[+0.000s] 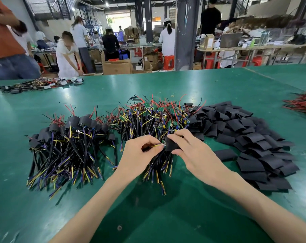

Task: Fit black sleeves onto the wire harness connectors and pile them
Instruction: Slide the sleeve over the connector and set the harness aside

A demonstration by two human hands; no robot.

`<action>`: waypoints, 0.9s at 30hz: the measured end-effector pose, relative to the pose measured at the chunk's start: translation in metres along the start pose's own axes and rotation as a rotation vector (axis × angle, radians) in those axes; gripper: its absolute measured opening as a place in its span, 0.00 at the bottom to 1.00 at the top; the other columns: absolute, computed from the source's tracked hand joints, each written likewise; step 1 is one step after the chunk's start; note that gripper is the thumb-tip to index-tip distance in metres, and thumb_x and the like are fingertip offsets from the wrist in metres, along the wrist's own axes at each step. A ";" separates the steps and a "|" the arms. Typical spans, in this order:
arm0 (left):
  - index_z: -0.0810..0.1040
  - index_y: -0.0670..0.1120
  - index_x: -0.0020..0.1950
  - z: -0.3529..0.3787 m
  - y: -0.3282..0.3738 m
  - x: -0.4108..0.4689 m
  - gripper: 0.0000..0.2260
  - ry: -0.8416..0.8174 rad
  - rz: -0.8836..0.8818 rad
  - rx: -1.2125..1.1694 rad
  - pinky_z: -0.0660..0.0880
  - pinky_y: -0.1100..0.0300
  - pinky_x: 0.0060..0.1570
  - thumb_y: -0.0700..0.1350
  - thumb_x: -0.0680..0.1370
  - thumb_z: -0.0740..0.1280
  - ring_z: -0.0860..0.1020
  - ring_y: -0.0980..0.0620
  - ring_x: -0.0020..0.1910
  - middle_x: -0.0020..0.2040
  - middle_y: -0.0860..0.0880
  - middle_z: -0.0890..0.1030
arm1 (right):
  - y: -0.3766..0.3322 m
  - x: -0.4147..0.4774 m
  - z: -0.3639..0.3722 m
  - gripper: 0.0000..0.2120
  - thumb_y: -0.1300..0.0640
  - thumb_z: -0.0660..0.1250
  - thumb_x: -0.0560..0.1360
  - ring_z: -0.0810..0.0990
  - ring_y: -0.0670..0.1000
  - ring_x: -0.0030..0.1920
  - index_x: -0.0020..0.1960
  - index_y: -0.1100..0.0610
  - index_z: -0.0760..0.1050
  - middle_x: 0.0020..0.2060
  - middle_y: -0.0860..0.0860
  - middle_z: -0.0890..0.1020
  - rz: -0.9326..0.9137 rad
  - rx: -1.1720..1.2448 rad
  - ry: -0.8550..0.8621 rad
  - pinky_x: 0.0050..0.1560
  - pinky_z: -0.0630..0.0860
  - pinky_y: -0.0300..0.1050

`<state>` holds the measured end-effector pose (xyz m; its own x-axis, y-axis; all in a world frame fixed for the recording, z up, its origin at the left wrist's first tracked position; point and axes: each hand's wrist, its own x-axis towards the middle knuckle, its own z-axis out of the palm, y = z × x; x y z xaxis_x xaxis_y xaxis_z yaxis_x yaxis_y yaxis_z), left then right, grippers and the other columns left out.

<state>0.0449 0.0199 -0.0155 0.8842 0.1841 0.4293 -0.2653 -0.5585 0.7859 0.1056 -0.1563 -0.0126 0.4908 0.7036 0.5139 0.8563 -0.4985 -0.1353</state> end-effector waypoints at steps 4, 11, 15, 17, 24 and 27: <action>0.81 0.49 0.40 0.001 -0.001 -0.001 0.06 0.003 0.126 0.125 0.68 0.71 0.37 0.37 0.72 0.72 0.75 0.58 0.35 0.36 0.55 0.79 | 0.002 0.000 0.003 0.17 0.61 0.67 0.75 0.78 0.54 0.44 0.63 0.59 0.72 0.55 0.52 0.73 0.006 0.012 -0.022 0.45 0.76 0.48; 0.78 0.52 0.39 0.001 -0.007 -0.001 0.08 0.008 0.114 0.178 0.67 0.72 0.35 0.39 0.72 0.72 0.73 0.59 0.33 0.34 0.57 0.78 | 0.003 0.000 0.005 0.17 0.61 0.68 0.75 0.78 0.53 0.46 0.63 0.59 0.73 0.54 0.52 0.74 -0.030 0.002 -0.017 0.49 0.75 0.46; 0.77 0.55 0.37 0.001 -0.009 -0.001 0.12 0.029 0.055 0.149 0.67 0.72 0.34 0.38 0.72 0.72 0.72 0.61 0.31 0.33 0.58 0.78 | 0.002 0.000 0.006 0.16 0.61 0.66 0.76 0.78 0.55 0.45 0.64 0.60 0.72 0.54 0.53 0.74 -0.042 -0.002 -0.021 0.48 0.77 0.50; 0.77 0.56 0.38 -0.001 -0.007 0.000 0.13 0.048 0.054 0.158 0.67 0.72 0.34 0.38 0.72 0.72 0.73 0.62 0.31 0.33 0.60 0.79 | 0.001 0.001 0.006 0.18 0.61 0.65 0.77 0.78 0.55 0.46 0.66 0.59 0.70 0.58 0.53 0.73 -0.020 0.034 -0.012 0.48 0.76 0.50; 0.74 0.43 0.58 -0.061 -0.009 0.020 0.10 0.676 0.152 0.404 0.70 0.61 0.43 0.37 0.77 0.65 0.77 0.52 0.38 0.42 0.53 0.80 | 0.007 0.002 0.005 0.29 0.55 0.65 0.77 0.69 0.57 0.65 0.74 0.59 0.59 0.69 0.58 0.64 0.113 -0.066 0.044 0.66 0.65 0.53; 0.73 0.40 0.66 -0.090 -0.029 0.022 0.20 0.763 0.023 0.577 0.66 0.64 0.57 0.28 0.76 0.61 0.73 0.47 0.51 0.59 0.38 0.74 | 0.014 0.003 0.007 0.28 0.54 0.65 0.77 0.68 0.58 0.65 0.74 0.59 0.60 0.69 0.57 0.65 0.216 -0.120 0.061 0.66 0.64 0.53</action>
<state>0.0376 0.1130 0.0112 0.3377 0.5317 0.7767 0.1308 -0.8436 0.5207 0.1201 -0.1582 -0.0187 0.6464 0.5442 0.5348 0.7058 -0.6928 -0.1482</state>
